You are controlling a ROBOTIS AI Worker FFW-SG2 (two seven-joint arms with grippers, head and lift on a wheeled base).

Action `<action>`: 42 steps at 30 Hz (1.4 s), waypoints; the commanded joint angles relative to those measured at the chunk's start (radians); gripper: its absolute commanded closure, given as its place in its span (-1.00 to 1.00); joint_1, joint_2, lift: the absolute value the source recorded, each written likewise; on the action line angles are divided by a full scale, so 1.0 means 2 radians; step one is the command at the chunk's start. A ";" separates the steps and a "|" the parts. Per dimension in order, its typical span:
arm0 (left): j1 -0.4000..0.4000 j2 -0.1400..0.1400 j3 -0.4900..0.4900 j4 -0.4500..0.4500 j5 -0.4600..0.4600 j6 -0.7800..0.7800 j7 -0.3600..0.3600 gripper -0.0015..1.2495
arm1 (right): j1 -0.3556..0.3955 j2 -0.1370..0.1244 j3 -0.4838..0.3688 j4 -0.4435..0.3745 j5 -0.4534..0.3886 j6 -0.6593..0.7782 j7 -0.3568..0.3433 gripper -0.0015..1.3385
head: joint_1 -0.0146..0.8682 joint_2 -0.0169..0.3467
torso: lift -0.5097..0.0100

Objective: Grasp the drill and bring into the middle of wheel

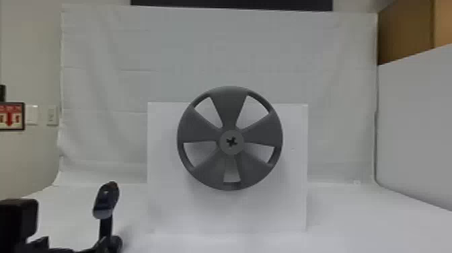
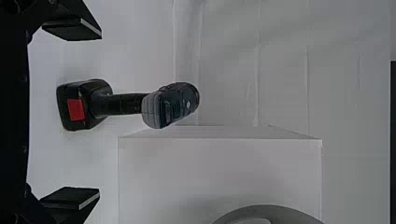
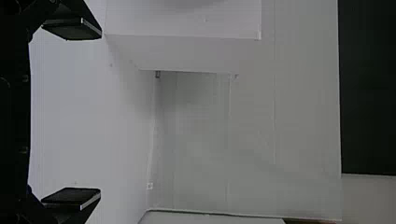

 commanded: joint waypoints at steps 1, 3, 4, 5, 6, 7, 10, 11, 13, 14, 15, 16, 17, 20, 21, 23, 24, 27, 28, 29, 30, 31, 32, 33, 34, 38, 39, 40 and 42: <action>0.000 0.000 0.001 0.000 0.003 0.000 0.000 -0.84 | 0.000 0.000 0.000 0.000 0.000 0.001 0.000 -0.83 | -0.97 -0.91 | -0.60; 0.000 0.000 0.000 0.000 0.003 0.001 0.000 -0.84 | 0.000 0.001 0.000 0.000 0.000 0.001 0.000 -0.83 | -0.97 -0.91 | -0.60; 0.000 0.000 0.000 0.000 0.003 0.001 0.000 -0.83 | 0.000 0.001 0.000 0.000 0.000 0.001 0.000 -0.83 | -0.97 -0.91 | -0.60; 0.000 0.000 0.000 0.000 0.003 0.001 0.000 -0.84 | 0.000 0.001 0.000 0.000 0.000 0.001 0.000 -0.83 | -0.97 -0.91 | -0.60; 0.000 0.000 0.000 0.000 0.003 0.001 0.000 -0.84 | 0.000 0.001 0.000 0.000 0.000 0.001 0.000 -0.83 | -0.97 -0.91 | -0.60; 0.000 0.000 0.000 0.000 0.003 0.002 0.000 -0.84 | 0.000 0.001 0.000 0.000 0.000 0.001 0.000 -0.83 | -0.97 -0.91 | -0.60; -0.002 0.000 0.001 0.000 0.008 0.008 0.000 -0.84 | 0.000 0.001 -0.001 0.000 0.000 0.001 0.000 -0.83 | -0.97 -0.91 | -0.60; -0.003 0.000 0.002 0.000 0.011 0.013 0.000 -0.84 | 0.000 0.001 -0.001 0.000 0.000 0.001 0.000 -0.83 | -0.97 -0.91 | -0.60; -0.005 0.000 0.002 0.000 0.011 0.019 0.000 -0.84 | 0.001 0.001 -0.001 0.000 0.000 0.001 0.000 -0.83 | -0.97 -0.91 | -0.60; -0.005 0.000 0.001 0.000 0.010 0.020 0.000 -0.84 | 0.001 0.001 -0.001 0.000 0.000 0.001 0.000 -0.83 | -0.97 -0.91 | -0.60; -0.005 0.000 0.001 0.000 0.009 0.020 0.000 -0.84 | 0.000 0.001 -0.001 0.000 0.000 0.001 0.000 -0.83 | -0.97 -0.91 | -0.60; -0.005 0.000 0.001 0.000 0.008 0.020 0.000 -0.84 | 0.001 0.001 -0.001 0.000 0.000 0.001 0.000 -0.83 | -0.97 -0.91 | -0.60; -0.005 0.000 0.001 0.000 0.008 0.020 0.000 -0.84 | 0.001 0.001 -0.001 0.000 0.000 0.001 0.000 -0.83 | -0.97 -0.91 | -0.60; -0.006 0.000 0.001 0.000 0.008 0.023 0.000 -0.84 | 0.000 0.001 -0.001 0.000 0.000 0.001 0.000 -0.83 | -0.97 -0.91 | -0.60; -0.007 0.000 0.001 0.000 0.009 0.025 0.000 -0.84 | 0.001 0.001 -0.001 0.000 0.000 0.001 0.000 -0.83 | -0.97 -0.91 | -0.60; -0.008 0.000 0.000 0.000 0.007 0.028 0.000 -0.84 | 0.000 0.002 -0.001 0.000 0.000 0.001 0.000 -0.83 | -0.97 -0.91 | -0.60; -0.008 0.000 -0.001 0.000 0.005 0.029 0.000 -0.84 | 0.000 0.002 -0.001 0.000 0.000 0.001 0.000 -0.83 | -0.97 -0.91 | -0.60; -0.009 0.000 -0.002 0.003 0.002 0.029 0.000 -0.84 | 0.001 0.002 -0.001 0.000 0.000 0.001 0.000 -0.83 | -0.97 -0.91 | -0.60; -0.011 0.000 -0.002 0.005 0.003 0.029 0.000 -0.84 | 0.001 0.002 -0.001 0.000 0.000 0.001 0.000 -0.83 | -0.97 -0.91 | -0.60; -0.012 0.000 -0.003 0.008 0.002 0.029 0.000 -0.83 | 0.000 0.002 -0.001 0.000 0.000 0.001 0.000 -0.83 | -0.97 -0.91 | -0.60; -0.014 0.000 -0.004 0.011 0.002 0.029 0.000 -0.83 | 0.001 0.002 -0.001 0.000 0.000 0.001 0.000 -0.83 | -0.97 -0.91 | -0.60; -0.016 0.000 -0.005 0.015 0.001 0.029 0.000 -0.83 | 0.001 0.002 -0.001 0.000 0.000 0.001 0.000 -0.83 | -0.97 -0.91 | -0.60; -0.018 0.000 -0.006 0.019 0.001 0.029 0.000 -0.83 | 0.001 0.002 0.000 0.000 0.000 0.001 0.000 -0.83 | -0.97 -0.91 | -0.60; -0.020 -0.001 -0.007 0.023 0.000 0.028 0.000 -0.83 | 0.001 0.002 0.000 0.000 0.000 0.001 0.000 -0.83 | -0.97 -0.91 | -0.60; -0.024 -0.001 -0.008 0.028 -0.002 0.028 0.000 -0.83 | 0.001 0.002 0.000 0.000 0.000 0.001 0.000 -0.83 | -0.97 -0.91 | -0.60; -0.031 -0.002 -0.012 0.046 -0.001 0.015 0.000 -0.83 | 0.001 0.002 0.000 0.000 0.000 0.001 0.000 -0.83 | -0.97 -0.91 | -0.60; -0.032 -0.003 -0.013 0.053 -0.001 0.004 0.000 -0.82 | 0.000 0.002 0.001 0.000 0.000 0.001 0.000 -0.83 | -0.97 -0.91 | -0.60; -0.032 -0.005 -0.015 0.059 0.000 -0.003 0.000 -0.82 | 0.000 0.002 0.001 0.000 0.000 0.001 0.000 -0.83 | -0.97 -0.91 | -0.60; -0.033 -0.008 -0.016 0.071 0.001 -0.020 0.000 -0.82 | 0.000 0.002 0.001 0.000 0.000 0.001 0.000 -0.83 | -0.97 -0.91 | -0.60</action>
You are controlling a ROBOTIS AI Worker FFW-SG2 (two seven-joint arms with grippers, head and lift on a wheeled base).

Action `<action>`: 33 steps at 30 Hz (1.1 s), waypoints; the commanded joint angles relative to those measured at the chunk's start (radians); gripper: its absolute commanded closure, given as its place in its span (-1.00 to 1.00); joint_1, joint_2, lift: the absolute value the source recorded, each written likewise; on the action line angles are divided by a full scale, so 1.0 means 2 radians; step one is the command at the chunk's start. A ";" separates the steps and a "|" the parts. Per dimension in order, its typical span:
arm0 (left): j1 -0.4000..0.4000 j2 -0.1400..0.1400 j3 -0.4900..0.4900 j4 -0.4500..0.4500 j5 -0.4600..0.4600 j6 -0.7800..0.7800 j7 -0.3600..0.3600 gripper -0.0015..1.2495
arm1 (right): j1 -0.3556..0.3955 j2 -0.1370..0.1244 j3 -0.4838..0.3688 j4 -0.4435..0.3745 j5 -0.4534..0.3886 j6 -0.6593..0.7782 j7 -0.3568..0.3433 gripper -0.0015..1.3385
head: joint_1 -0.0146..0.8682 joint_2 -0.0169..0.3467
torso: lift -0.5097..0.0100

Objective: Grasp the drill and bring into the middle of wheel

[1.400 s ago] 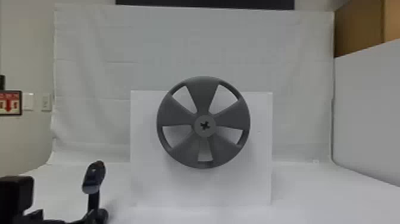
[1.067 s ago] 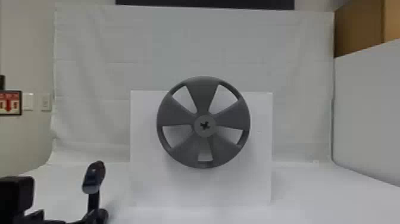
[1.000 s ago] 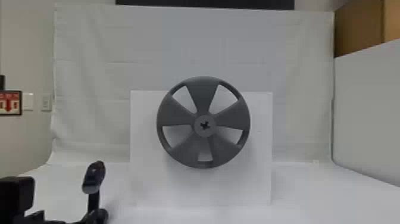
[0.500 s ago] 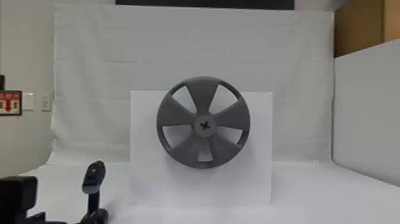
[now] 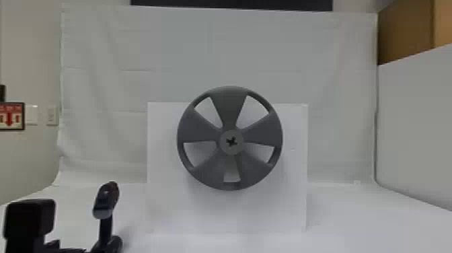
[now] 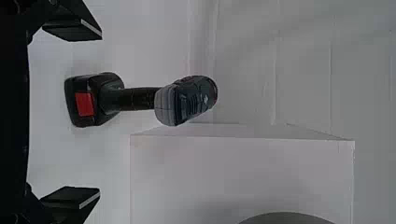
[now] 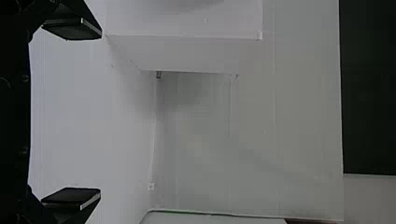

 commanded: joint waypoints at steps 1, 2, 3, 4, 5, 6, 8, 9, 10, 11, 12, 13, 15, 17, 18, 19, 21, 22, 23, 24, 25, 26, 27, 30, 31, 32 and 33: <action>-0.004 -0.005 -0.005 0.026 0.001 -0.033 0.000 -0.82 | 0.000 0.000 0.000 0.000 0.001 0.000 0.000 -0.83 | -0.97 -0.91 | -0.60; -0.007 -0.007 -0.006 0.032 0.001 -0.037 0.000 -0.83 | 0.000 -0.001 0.000 0.000 0.000 0.000 0.000 -0.83 | -0.97 -0.91 | -0.60; -0.008 -0.007 -0.007 0.035 0.001 -0.038 0.000 -0.83 | 0.000 0.000 0.000 0.000 0.000 0.000 0.000 -0.83 | -0.97 -0.91 | -0.60; -0.011 -0.008 -0.009 0.040 -0.001 -0.041 0.000 -0.82 | 0.000 -0.001 0.000 0.000 0.000 0.000 0.000 -0.83 | -0.97 -0.91 | -0.60; -0.014 -0.008 -0.013 0.047 -0.004 -0.047 0.000 -0.82 | 0.000 -0.001 0.000 0.000 0.000 0.000 0.000 -0.83 | -0.97 -0.91 | -0.60; -0.016 -0.008 -0.016 0.052 -0.006 -0.051 0.000 -0.82 | 0.000 -0.001 0.001 0.000 0.000 0.000 0.000 -0.83 | -0.97 -0.91 | -0.60; -0.020 -0.009 -0.022 0.063 -0.013 -0.066 0.002 -0.82 | 0.000 -0.001 0.001 0.000 0.001 0.000 0.000 -0.83 | -0.97 -0.91 | -0.60; -0.022 -0.010 -0.024 0.067 -0.013 -0.070 0.005 -0.82 | 0.000 -0.001 0.002 0.000 0.001 0.000 0.000 -0.83 | -0.97 -0.91 | -0.60; -0.024 -0.011 -0.026 0.071 -0.014 -0.073 0.008 -0.82 | 0.000 -0.001 0.002 0.000 0.001 0.000 0.000 -0.83 | -0.97 -0.91 | -0.60; -0.027 -0.011 -0.029 0.074 -0.016 -0.076 0.010 -0.82 | 0.000 -0.001 0.003 0.000 0.002 0.000 0.000 -0.83 | -0.97 -0.91 | -0.60; -0.030 -0.012 -0.032 0.079 -0.020 -0.079 0.012 -0.82 | 0.000 -0.001 0.004 0.000 0.003 0.000 0.000 -0.83 | -0.97 -0.91 | -0.60; -0.032 -0.012 -0.035 0.082 -0.022 -0.080 0.014 -0.82 | -0.001 -0.001 0.005 0.000 0.004 0.000 0.000 -0.83 | -0.97 -0.91 | -0.60; -0.036 -0.013 -0.039 0.090 -0.025 -0.086 0.017 -0.82 | -0.002 -0.001 0.007 0.000 0.005 0.000 0.000 -0.83 | -0.97 -0.91 | -0.60; -0.037 -0.014 -0.044 0.096 -0.026 -0.096 0.028 -0.82 | -0.002 -0.001 0.009 0.000 0.006 0.000 0.000 -0.83 | -0.97 -0.91 | -0.60; -0.039 -0.015 -0.046 0.100 -0.026 -0.101 0.033 -0.82 | -0.002 -0.001 0.009 0.000 0.006 0.000 0.000 -0.84 | -0.97 -0.91 | -0.60; -0.039 -0.015 -0.049 0.103 -0.026 -0.106 0.038 -0.82 | -0.002 -0.001 0.009 0.000 0.006 0.000 0.000 -0.84 | -0.97 -0.91 | -0.60; -0.043 -0.016 -0.052 0.114 -0.027 -0.116 0.044 -0.82 | -0.002 -0.002 0.008 0.000 0.006 0.001 0.000 -0.84 | -0.97 -0.91 | -0.60; -0.044 -0.017 -0.054 0.119 -0.028 -0.122 0.045 -0.82 | -0.002 -0.002 0.009 0.000 0.006 0.002 0.000 -0.84 | -0.97 -0.91 | -0.60; -0.046 -0.017 -0.056 0.127 -0.028 -0.131 0.048 -0.82 | -0.002 -0.002 0.009 0.000 0.006 0.002 0.000 -0.84 | -0.97 -0.91 | -0.60; -0.047 -0.018 -0.058 0.133 -0.028 -0.138 0.053 -0.82 | -0.002 -0.002 0.010 0.000 0.006 0.002 0.000 -0.84 | -0.97 -0.91 | -0.60; -0.048 -0.018 -0.059 0.137 -0.028 -0.142 0.057 -0.82 | -0.002 -0.002 0.010 0.000 0.006 0.002 0.000 -0.84 | -0.97 -0.91 | -0.60; -0.050 -0.019 -0.061 0.141 -0.028 -0.145 0.063 -0.82 | -0.001 -0.002 0.010 0.000 0.006 0.002 0.000 -0.84 | -0.97 -0.91 | -0.60; -0.052 -0.020 -0.062 0.144 -0.028 -0.148 0.068 -0.82 | -0.001 -0.002 0.010 0.000 0.006 0.002 0.000 -0.84 | -0.97 -0.91 | -0.60; -0.058 -0.023 -0.065 0.155 -0.032 -0.156 0.076 -0.82 | -0.001 -0.004 0.010 0.000 0.007 0.003 0.000 -0.84 | -0.97 -0.91 | -0.60; -0.059 -0.023 -0.065 0.158 -0.033 -0.158 0.077 -0.82 | 0.000 -0.004 0.010 0.000 0.007 0.004 0.000 -0.84 | -0.97 -0.91 | -0.60; -0.061 -0.025 -0.067 0.161 -0.036 -0.159 0.081 -0.82 | 0.000 -0.005 0.010 0.000 0.007 0.004 0.000 -0.84 | -0.97 -0.91 | -0.60; -0.063 -0.025 -0.069 0.164 -0.038 -0.159 0.086 -0.82 | 0.000 -0.005 0.010 0.000 0.007 0.004 0.000 -0.84 | -0.97 -0.91 | -0.60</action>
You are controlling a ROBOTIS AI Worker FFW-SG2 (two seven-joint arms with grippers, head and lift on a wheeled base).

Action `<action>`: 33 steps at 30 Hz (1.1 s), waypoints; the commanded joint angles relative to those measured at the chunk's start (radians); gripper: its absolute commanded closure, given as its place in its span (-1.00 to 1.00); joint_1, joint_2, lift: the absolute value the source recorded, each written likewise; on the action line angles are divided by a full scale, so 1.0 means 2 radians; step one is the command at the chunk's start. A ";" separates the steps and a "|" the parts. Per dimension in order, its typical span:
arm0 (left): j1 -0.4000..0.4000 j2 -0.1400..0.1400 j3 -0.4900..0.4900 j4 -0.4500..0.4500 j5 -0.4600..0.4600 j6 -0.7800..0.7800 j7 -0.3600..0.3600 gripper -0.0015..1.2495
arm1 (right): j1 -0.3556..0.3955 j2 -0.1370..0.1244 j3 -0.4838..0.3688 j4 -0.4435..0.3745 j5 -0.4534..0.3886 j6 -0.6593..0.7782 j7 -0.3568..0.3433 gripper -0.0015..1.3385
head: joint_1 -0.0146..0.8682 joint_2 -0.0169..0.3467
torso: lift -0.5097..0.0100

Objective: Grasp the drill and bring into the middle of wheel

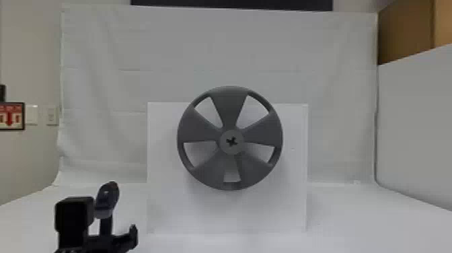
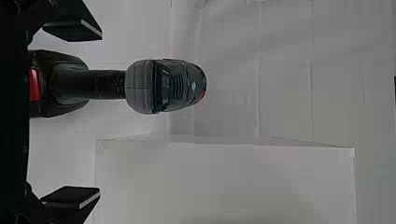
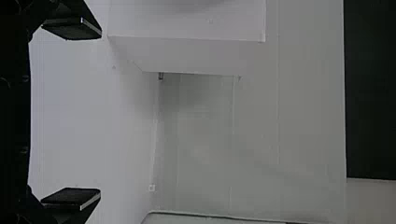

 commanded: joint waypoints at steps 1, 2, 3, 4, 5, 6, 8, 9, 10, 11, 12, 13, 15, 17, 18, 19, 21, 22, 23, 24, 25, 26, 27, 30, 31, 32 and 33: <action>-0.009 -0.004 -0.006 0.017 -0.009 -0.008 0.012 -0.82 | 0.001 -0.001 0.001 0.000 0.000 0.002 0.000 -0.84 | -0.97 -0.91 | -0.60; -0.011 -0.004 -0.007 0.020 -0.011 -0.008 0.013 -0.82 | 0.001 -0.001 0.001 0.000 0.000 0.002 0.000 -0.84 | -0.97 -0.91 | -0.60; -0.014 -0.004 -0.008 0.025 -0.012 -0.009 0.015 -0.82 | 0.001 -0.001 0.001 0.000 0.001 0.002 0.000 -0.84 | -0.97 -0.91 | -0.60; -0.016 -0.005 -0.009 0.030 -0.014 -0.010 0.017 -0.81 | 0.001 -0.002 0.002 0.000 0.002 0.003 0.000 -0.84 | -0.97 -0.91 | -0.60; -0.017 -0.005 -0.010 0.033 -0.015 -0.011 0.019 -0.81 | 0.001 -0.002 0.002 0.000 0.002 0.003 0.000 -0.84 | -0.97 -0.91 | -0.60; -0.019 -0.006 -0.012 0.039 -0.018 -0.014 0.023 -0.81 | 0.001 -0.003 0.003 0.000 0.002 0.003 0.000 -0.84 | -0.97 -0.91 | -0.60; -0.024 -0.007 -0.019 0.053 -0.025 -0.021 0.032 -0.81 | 0.002 -0.004 0.004 0.000 0.002 0.005 0.000 -0.84 | -0.97 -0.91 | -0.60; -0.027 -0.007 -0.019 0.059 -0.026 -0.022 0.033 -0.81 | 0.002 -0.005 0.004 0.000 0.002 0.006 0.000 -0.84 | -0.97 -0.91 | -0.60; -0.030 -0.008 -0.019 0.064 -0.026 -0.025 0.034 -0.81 | 0.002 -0.006 0.005 0.000 0.002 0.006 0.000 -0.84 | -0.97 -0.91 | -0.60; -0.032 -0.009 -0.020 0.070 -0.027 -0.028 0.035 -0.81 | 0.002 -0.006 0.005 0.000 0.002 0.006 0.000 -0.84 | -0.97 -0.91 | -0.60; -0.034 -0.010 -0.022 0.076 -0.028 -0.032 0.038 -0.81 | 0.002 -0.006 0.005 0.000 0.002 0.006 0.000 -0.84 | -0.97 -0.91 | -0.60; -0.035 -0.010 -0.023 0.079 -0.030 -0.035 0.043 -0.81 | 0.002 -0.006 0.005 0.000 0.002 0.006 0.000 -0.84 | -0.97 -0.91 | -0.60; -0.038 -0.013 -0.026 0.087 -0.032 -0.043 0.053 -0.81 | 0.002 -0.007 0.005 0.000 0.002 0.006 0.000 -0.84 | -0.97 -0.91 | -0.60; -0.041 -0.015 -0.026 0.094 -0.032 -0.048 0.058 -0.81 | 0.002 -0.007 0.006 0.000 0.003 0.006 0.000 -0.84 | -0.97 -0.91 | -0.60; -0.041 -0.017 -0.025 0.097 -0.032 -0.051 0.060 -0.81 | 0.002 -0.008 0.007 0.000 0.003 0.006 0.000 -0.84 | -0.97 -0.91 | -0.60; -0.043 -0.017 -0.025 0.099 -0.032 -0.052 0.062 -0.81 | 0.002 -0.008 0.008 0.000 0.003 0.006 0.000 -0.84 | -0.97 -0.91 | -0.60; -0.046 -0.020 -0.025 0.105 -0.035 -0.055 0.066 -0.81 | 0.002 -0.009 0.008 0.000 0.003 0.008 0.000 -0.84 | -0.97 -0.91 | -0.60; -0.047 -0.020 -0.025 0.107 -0.034 -0.057 0.069 -0.81 | 0.002 -0.010 0.008 0.000 0.003 0.008 0.000 -0.84 | -0.97 -0.91 | -0.60; -0.048 -0.021 -0.024 0.110 -0.034 -0.059 0.071 -0.81 | 0.002 -0.010 0.008 0.000 0.003 0.009 0.000 -0.84 | -0.97 -0.91 | -0.60; -0.051 -0.022 -0.025 0.113 -0.035 -0.060 0.073 -0.81 | 0.002 -0.011 0.008 0.000 0.003 0.009 0.000 -0.84 | -0.97 -0.91 | -0.60; -0.053 -0.022 -0.026 0.116 -0.034 -0.061 0.075 -0.81 | 0.003 -0.011 0.008 0.000 0.003 0.009 0.000 -0.84 | -0.97 -0.91 | -0.60; -0.055 -0.022 -0.026 0.120 -0.035 -0.062 0.078 -0.81 | 0.003 -0.011 0.008 0.000 0.003 0.009 0.000 -0.84 | -0.97 -0.91 | -0.60; -0.057 -0.022 -0.026 0.123 -0.034 -0.063 0.080 -0.80 | 0.003 -0.011 0.008 0.000 0.003 0.010 0.000 -0.84 | -0.97 -0.91 | -0.60; -0.063 -0.023 -0.025 0.132 -0.034 -0.066 0.084 -0.80 | 0.003 -0.011 0.009 0.000 0.003 0.010 0.000 -0.84 | -0.97 -0.91 | -0.60; -0.064 -0.023 -0.025 0.135 -0.034 -0.067 0.085 -0.80 | 0.003 -0.012 0.009 0.000 0.003 0.010 0.000 -0.84 | -0.97 -0.91 | -0.60; -0.066 -0.024 -0.024 0.139 -0.034 -0.068 0.085 -0.80 | 0.003 -0.012 0.009 0.000 0.003 0.010 0.000 -0.84 | -0.97 -0.91 | -0.60; -0.067 -0.024 -0.024 0.142 -0.034 -0.069 0.086 -0.80 | 0.003 -0.012 0.009 0.000 0.003 0.010 0.000 -0.84 | -0.97 -0.91 | -0.60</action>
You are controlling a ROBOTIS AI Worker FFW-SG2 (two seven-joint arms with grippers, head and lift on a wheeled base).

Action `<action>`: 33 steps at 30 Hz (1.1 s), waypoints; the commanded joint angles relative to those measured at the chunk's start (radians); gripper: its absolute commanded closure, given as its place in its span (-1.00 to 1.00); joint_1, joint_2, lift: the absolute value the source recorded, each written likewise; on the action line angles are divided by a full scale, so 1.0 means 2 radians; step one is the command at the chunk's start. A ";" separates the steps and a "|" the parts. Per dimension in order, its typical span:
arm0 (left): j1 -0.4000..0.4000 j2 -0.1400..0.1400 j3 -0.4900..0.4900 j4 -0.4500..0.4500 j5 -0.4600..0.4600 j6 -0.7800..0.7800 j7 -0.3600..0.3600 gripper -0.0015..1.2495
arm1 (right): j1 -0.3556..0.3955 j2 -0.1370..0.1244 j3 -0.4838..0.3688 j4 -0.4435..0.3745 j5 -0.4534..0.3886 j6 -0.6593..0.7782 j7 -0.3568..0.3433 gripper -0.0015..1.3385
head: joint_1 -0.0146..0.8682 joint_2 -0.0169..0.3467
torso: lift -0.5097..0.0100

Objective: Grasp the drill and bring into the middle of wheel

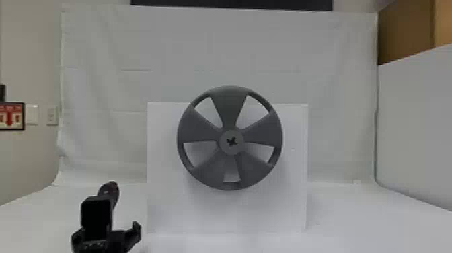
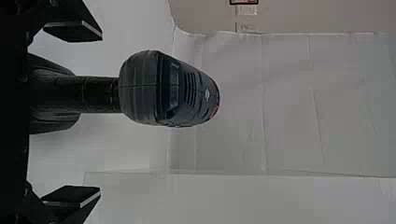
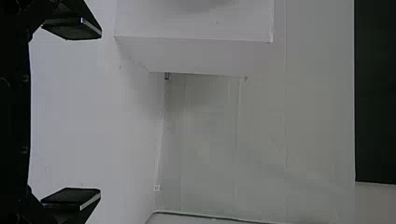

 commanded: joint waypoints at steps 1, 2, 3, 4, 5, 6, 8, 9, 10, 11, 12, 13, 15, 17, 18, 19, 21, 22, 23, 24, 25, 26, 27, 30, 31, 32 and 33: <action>-0.008 -0.002 0.003 0.017 0.000 -0.005 0.002 -0.80 | 0.000 -0.001 0.000 0.000 0.000 0.000 0.000 -0.84 | -0.97 -0.91 | -0.60; -0.009 -0.003 0.004 0.020 0.000 -0.007 0.004 -0.80 | 0.000 -0.001 0.001 0.000 0.000 0.001 0.000 -0.83 | -0.97 -0.91 | -0.60; -0.011 -0.003 0.004 0.023 0.000 -0.009 0.004 -0.80 | 0.000 -0.001 0.001 0.000 0.000 0.001 0.000 -0.84 | -0.97 -0.91 | -0.60; -0.012 -0.003 0.004 0.026 0.000 -0.011 0.007 -0.80 | 0.000 -0.001 0.001 0.000 0.000 0.001 0.000 -0.84 | -0.97 -0.91 | -0.60; -0.013 -0.004 0.004 0.029 0.000 -0.013 0.008 -0.80 | 0.000 -0.001 0.001 0.000 0.000 0.001 0.000 -0.83 | -0.97 -0.91 | -0.60; -0.015 -0.004 0.005 0.031 0.000 -0.015 0.010 -0.80 | 0.001 -0.001 0.001 0.000 0.000 0.001 0.000 -0.83 | -0.97 -0.91 | -0.60; -0.017 -0.004 0.005 0.037 0.000 -0.017 0.011 -0.80 | 0.001 -0.001 0.001 0.000 0.000 0.001 0.000 -0.83 | -0.97 -0.91 | -0.60; -0.018 -0.004 0.005 0.038 0.000 -0.018 0.012 -0.80 | 0.001 -0.001 0.001 0.000 0.000 0.001 0.000 -0.83 | -0.97 -0.91 | -0.60; -0.019 -0.004 0.005 0.040 -0.001 -0.020 0.014 -0.79 | 0.001 -0.001 0.001 0.000 0.000 0.002 0.000 -0.83 | -0.97 -0.91 | -0.60; -0.019 -0.004 0.005 0.042 -0.001 -0.020 0.015 -0.79 | 0.001 -0.001 0.001 0.000 0.000 0.002 0.000 -0.83 | -0.97 -0.91 | -0.60; -0.020 -0.004 0.005 0.044 -0.002 -0.022 0.016 -0.78 | 0.001 -0.001 0.002 0.000 0.000 0.002 0.000 -0.83 | -0.97 -0.91 | -0.60; -0.021 -0.004 0.006 0.046 -0.003 -0.023 0.016 -0.78 | 0.000 -0.001 0.002 0.000 0.000 0.002 0.000 -0.83 | -0.97 -0.91 | -0.60; -0.024 -0.004 0.007 0.050 -0.004 -0.023 0.017 -0.78 | -0.001 -0.001 0.003 0.000 0.001 0.002 0.000 -0.83 | -0.97 -0.91 | -0.60; -0.025 -0.004 0.008 0.052 -0.004 -0.023 0.017 -0.78 | -0.001 -0.001 0.004 0.000 0.001 0.002 0.000 -0.83 | -0.97 -0.91 | -0.60; -0.026 -0.004 0.009 0.052 -0.004 -0.023 0.017 -0.78 | -0.001 -0.001 0.004 0.000 0.001 0.002 0.000 -0.83 | -0.97 -0.91 | -0.60; -0.027 -0.004 0.009 0.052 -0.004 -0.024 0.017 -0.78 | -0.001 -0.001 0.004 0.000 0.001 0.002 0.000 -0.83 | -0.97 -0.91 | -0.60; -0.028 -0.004 0.008 0.052 -0.004 -0.024 0.017 -0.78 | -0.001 -0.001 0.004 0.000 0.001 0.002 0.000 -0.83 | -0.97 -0.91 | -0.60; -0.028 -0.004 0.008 0.052 -0.004 -0.024 0.017 -0.78 | -0.001 -0.001 0.004 0.000 0.001 0.002 0.000 -0.83 | -0.97 -0.91 | -0.60; -0.028 -0.004 0.008 0.052 -0.004 -0.024 0.017 -0.77 | -0.001 -0.001 0.004 0.000 0.001 0.002 0.000 -0.83 | -0.97 -0.91 | -0.60; -0.028 -0.004 0.008 0.052 -0.004 -0.024 0.017 -0.75 | -0.001 -0.001 0.004 0.000 0.001 0.002 0.000 -0.83 | -0.97 -0.91 | -0.60; -0.028 -0.004 0.008 0.052 -0.004 -0.024 0.017 -0.72 | -0.001 -0.001 0.004 0.000 0.001 0.002 0.000 -0.83 | -0.97 -0.91 | -0.60; -0.027 -0.004 0.008 0.052 -0.003 -0.024 0.017 -0.66 | -0.001 -0.001 0.004 0.000 0.001 0.002 0.000 -0.83 | -0.97 -0.91 | -0.60; -0.027 -0.004 0.008 0.052 -0.003 -0.024 0.017 -0.58 | -0.001 -0.001 0.004 0.000 0.001 0.002 0.000 -0.83 | -0.97 -0.91 | -0.60; -0.027 -0.004 0.009 0.053 0.000 -0.024 0.017 -0.20 | -0.001 -0.001 0.004 0.000 0.001 0.002 0.000 -0.83 | -0.97 -0.91 | -0.60; -0.026 -0.004 0.009 0.053 0.001 -0.024 0.017 -0.10 | -0.001 -0.001 0.004 0.000 0.001 0.002 0.000 -0.83 | -0.97 -0.91 | -0.60; -0.026 -0.004 0.009 0.053 0.004 -0.024 0.017 -0.03 | -0.001 -0.001 0.004 0.000 0.001 0.002 0.000 -0.83 | -0.97 -0.91 | -0.60; -0.026 -0.004 0.009 0.053 0.006 -0.024 0.017 0.02 | -0.001 -0.001 0.005 0.000 0.001 0.002 0.000 -0.83 | -0.97 -0.91 | -0.60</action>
